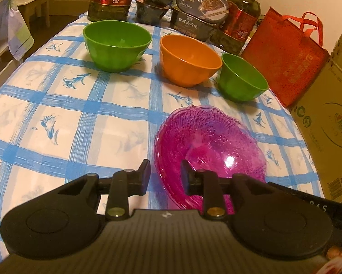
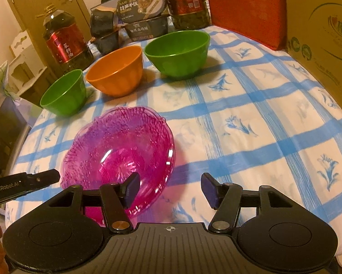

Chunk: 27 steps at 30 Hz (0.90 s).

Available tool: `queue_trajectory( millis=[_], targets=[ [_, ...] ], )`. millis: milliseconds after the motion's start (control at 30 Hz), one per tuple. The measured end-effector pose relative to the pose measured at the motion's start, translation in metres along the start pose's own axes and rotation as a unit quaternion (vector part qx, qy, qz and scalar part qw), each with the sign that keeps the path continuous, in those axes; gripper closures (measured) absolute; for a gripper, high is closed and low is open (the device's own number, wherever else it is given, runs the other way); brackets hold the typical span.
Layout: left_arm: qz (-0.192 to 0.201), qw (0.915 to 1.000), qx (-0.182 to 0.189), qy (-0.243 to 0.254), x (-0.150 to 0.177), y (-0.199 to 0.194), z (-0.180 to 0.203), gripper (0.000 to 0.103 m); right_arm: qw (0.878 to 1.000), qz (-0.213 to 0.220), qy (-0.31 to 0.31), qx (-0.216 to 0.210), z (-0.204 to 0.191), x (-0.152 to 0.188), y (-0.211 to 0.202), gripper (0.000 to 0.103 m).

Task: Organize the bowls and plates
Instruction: 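Withdraw both open grippers from the pink plate stack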

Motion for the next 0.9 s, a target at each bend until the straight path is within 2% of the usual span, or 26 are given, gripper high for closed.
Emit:
queue_trajectory(
  millis=[100, 333, 900],
  targets=[
    [-0.001, 1.0000, 0.004, 0.000, 0.005, -0.004, 0.002, 0.078, 1.000, -0.002, -0.001, 0.003, -0.001, 0.004, -0.004, 0.044],
    [0.003, 0.9999, 0.011, 0.001, 0.015, -0.016, 0.005, 0.069, 1.000, 0.000, 0.003, 0.002, -0.002, 0.015, -0.014, 0.044],
    [0.009, 0.9997, 0.019, 0.010, 0.020, -0.029, 0.015, 0.064, 1.000, 0.003, 0.016, 0.004, 0.002, 0.028, -0.030, 0.044]
  ],
)
Point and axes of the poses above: each gripper's, at about its wrist camera, not at the fingertips, and y roughly the way its jaws point, z to its right, x to its underside, the point moved 3 cm from there along y, roughly the way its jaws point, and after that the axes turned 10 degrees about -z, right-handed, at the moved point
